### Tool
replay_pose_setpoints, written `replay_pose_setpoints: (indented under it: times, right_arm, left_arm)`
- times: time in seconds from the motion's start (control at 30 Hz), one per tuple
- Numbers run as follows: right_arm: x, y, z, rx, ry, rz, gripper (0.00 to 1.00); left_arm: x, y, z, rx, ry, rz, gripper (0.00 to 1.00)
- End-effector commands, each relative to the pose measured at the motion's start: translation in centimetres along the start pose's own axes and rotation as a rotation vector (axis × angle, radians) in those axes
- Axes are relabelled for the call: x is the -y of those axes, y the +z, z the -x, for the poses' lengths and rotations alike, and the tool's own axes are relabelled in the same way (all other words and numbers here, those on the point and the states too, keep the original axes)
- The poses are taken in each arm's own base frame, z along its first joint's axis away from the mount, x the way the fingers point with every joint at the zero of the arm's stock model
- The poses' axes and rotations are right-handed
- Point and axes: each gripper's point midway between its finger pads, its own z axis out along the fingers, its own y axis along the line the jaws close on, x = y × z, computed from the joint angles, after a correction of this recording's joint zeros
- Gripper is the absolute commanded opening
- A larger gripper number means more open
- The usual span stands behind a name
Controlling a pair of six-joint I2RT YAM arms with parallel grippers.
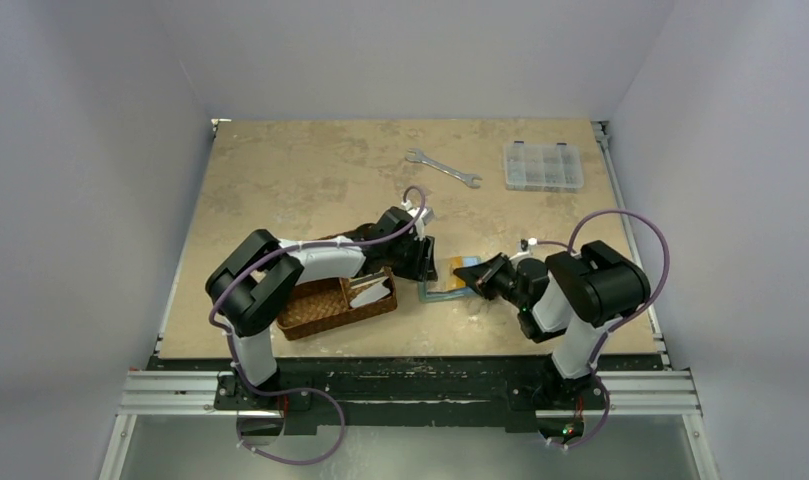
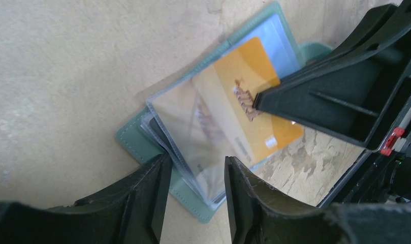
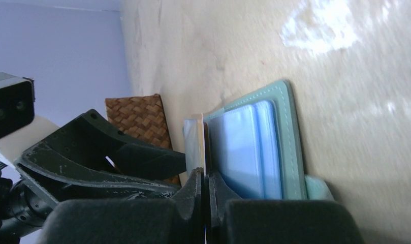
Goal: Put the credit cards into the card holder
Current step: Insert the credit card into the card holder.
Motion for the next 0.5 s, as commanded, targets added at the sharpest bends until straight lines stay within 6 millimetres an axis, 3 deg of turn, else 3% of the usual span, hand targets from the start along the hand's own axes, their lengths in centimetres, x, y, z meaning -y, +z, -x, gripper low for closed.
replay_pose_setpoints:
  times: [0.0, 0.17, 0.3, 0.47]
  right_arm:
    - [-1.2, 1.3, 3.2, 0.079, -0.077, 0.008, 0.0]
    - [-1.5, 2.1, 4.4, 0.077, -0.114, 0.005, 0.0]
    - [-1.2, 2.3, 3.4, 0.015, -0.131, 0.024, 0.0]
    - [-1.6, 1.2, 2.0, -0.031, -0.152, 0.081, 0.0]
  left_arm:
    - [-0.9, -1.5, 1.6, -0.003, -0.005, 0.02, 0.47]
    - [-0.6, -1.5, 2.5, -0.005, 0.001, -0.006, 0.48]
    - [-0.3, -0.5, 1.8, -0.029, -0.022, -0.05, 0.42]
    - [-0.7, -1.1, 1.4, -0.019, -0.027, -0.029, 0.41]
